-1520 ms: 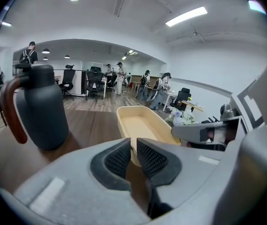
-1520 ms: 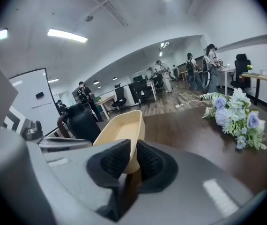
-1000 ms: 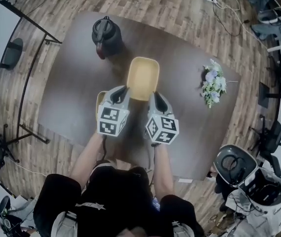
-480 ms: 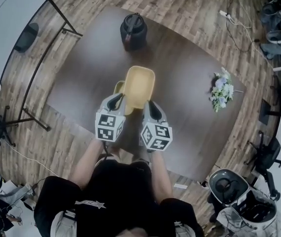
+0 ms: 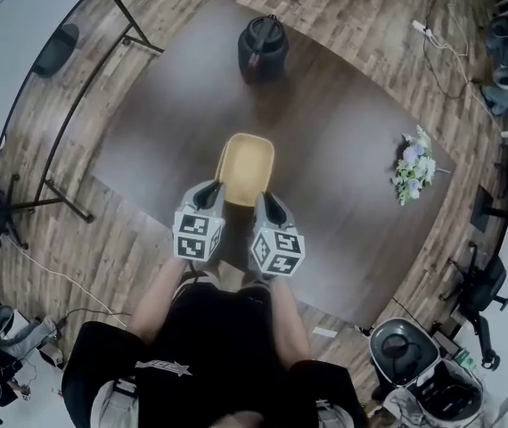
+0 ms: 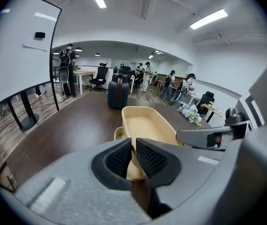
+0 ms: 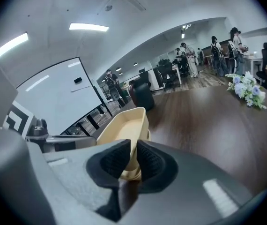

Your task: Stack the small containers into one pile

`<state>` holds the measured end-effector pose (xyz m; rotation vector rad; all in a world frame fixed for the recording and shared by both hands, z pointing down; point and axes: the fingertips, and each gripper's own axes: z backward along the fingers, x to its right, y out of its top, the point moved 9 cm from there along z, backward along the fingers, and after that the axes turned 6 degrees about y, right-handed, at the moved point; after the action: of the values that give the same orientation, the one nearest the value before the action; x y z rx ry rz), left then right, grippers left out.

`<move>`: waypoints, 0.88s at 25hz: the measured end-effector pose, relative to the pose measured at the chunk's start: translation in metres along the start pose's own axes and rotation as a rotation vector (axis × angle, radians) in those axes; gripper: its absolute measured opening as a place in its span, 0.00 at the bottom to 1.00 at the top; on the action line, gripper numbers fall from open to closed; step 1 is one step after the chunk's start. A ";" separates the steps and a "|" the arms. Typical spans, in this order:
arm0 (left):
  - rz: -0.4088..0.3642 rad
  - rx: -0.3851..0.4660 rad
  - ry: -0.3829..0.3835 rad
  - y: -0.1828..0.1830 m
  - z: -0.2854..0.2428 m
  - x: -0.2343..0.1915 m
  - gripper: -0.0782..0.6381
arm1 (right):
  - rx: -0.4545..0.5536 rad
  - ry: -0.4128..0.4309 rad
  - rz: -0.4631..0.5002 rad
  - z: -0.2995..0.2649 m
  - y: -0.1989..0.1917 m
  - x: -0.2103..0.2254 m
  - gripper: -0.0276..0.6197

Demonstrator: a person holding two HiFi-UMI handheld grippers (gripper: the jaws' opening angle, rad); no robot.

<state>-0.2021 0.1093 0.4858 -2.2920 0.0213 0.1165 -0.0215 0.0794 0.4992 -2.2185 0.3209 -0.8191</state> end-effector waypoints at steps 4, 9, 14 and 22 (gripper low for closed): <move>-0.002 -0.026 0.010 -0.011 -0.004 -0.007 0.16 | -0.034 0.004 -0.018 -0.008 -0.014 -0.001 0.11; -0.012 -0.061 0.013 -0.015 -0.016 -0.016 0.16 | -0.065 0.002 -0.031 -0.022 -0.021 0.000 0.11; -0.011 -0.092 0.014 -0.023 -0.029 -0.017 0.16 | -0.089 -0.010 -0.041 -0.031 -0.026 0.007 0.11; -0.018 -0.110 0.008 -0.031 -0.040 -0.018 0.16 | -0.123 -0.031 -0.035 -0.041 -0.034 0.015 0.11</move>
<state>-0.2149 0.0995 0.5374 -2.4020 -0.0023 0.1013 -0.0368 0.0736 0.5524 -2.3549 0.3259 -0.8023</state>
